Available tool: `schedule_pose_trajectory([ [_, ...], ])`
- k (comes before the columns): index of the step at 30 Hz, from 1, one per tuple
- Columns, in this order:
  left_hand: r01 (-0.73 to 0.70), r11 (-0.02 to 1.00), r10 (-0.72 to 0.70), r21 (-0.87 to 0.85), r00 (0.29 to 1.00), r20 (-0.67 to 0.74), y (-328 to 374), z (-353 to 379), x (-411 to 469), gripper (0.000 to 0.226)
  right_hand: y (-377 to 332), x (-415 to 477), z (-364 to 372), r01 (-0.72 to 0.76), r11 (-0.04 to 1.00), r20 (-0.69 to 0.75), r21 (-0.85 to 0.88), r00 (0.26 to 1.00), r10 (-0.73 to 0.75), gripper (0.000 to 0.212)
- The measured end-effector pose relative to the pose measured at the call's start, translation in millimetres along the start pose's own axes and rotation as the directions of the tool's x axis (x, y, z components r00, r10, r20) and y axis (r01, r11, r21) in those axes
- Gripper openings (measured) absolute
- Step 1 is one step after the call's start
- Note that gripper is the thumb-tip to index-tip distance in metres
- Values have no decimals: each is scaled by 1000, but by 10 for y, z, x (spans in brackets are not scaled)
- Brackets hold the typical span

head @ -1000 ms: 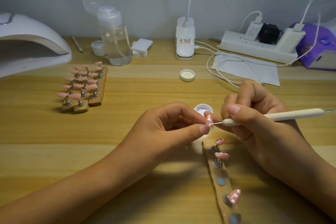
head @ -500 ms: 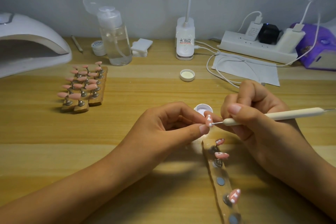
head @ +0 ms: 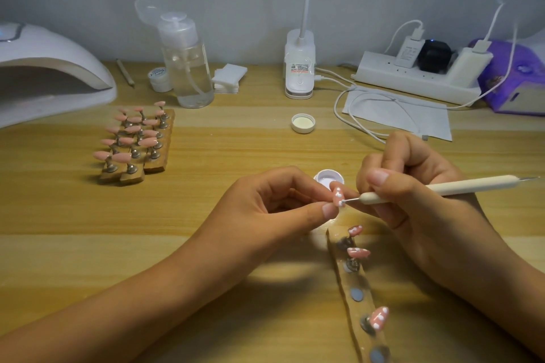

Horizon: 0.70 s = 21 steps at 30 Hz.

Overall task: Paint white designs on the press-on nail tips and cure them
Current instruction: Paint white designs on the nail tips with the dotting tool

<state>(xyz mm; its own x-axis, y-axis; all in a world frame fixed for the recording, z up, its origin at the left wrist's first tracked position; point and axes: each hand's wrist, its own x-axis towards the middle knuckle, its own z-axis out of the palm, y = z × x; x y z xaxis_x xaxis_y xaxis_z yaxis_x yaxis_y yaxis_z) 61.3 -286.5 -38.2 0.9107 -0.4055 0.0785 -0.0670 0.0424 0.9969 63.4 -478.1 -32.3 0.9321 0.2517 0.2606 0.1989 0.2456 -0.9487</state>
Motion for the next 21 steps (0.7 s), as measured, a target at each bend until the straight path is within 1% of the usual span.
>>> schedule_pose_trajectory([
  [3, -9, 1000, 9, -6, 1000, 5, 6, 2, -2, 10, -16, -18, -8, -7, 1000, 20, 2, 1000, 7, 20],
  [6, -7, 1000, 7, -16, 1000, 6, 5, 1, -1, 9, -45, -29, -8, -23, 999, 82, 45, 996, 20, 28],
  [8, -6, 1000, 6, -13, 1000, 12, 4, 2, 1, 9, -61, -27, 10, -40, 998, 93, 47, 995, 36, 32],
  [11, -13, 1000, 13, -14, 999, 34, 19, 2, 4, 10, -72, -11, 18, -65, 997, 36, 52, 997, 63, 29],
  [14, -30, 1000, 30, 8, 999, 42, 31, 3, 2, 13, -88, 20, 42, -78, 987, -34, 137, 996, 83, 29],
  [16, -37, 999, 36, 31, 999, 33, 25, -2, 2, 12, -88, 33, 55, -91, 980, -71, 177, 992, 105, 24],
  [21, -34, 998, 31, 53, 999, 44, 21, -12, -5, 6, -72, 44, 64, -92, 980, -87, 175, 990, 108, 24],
])
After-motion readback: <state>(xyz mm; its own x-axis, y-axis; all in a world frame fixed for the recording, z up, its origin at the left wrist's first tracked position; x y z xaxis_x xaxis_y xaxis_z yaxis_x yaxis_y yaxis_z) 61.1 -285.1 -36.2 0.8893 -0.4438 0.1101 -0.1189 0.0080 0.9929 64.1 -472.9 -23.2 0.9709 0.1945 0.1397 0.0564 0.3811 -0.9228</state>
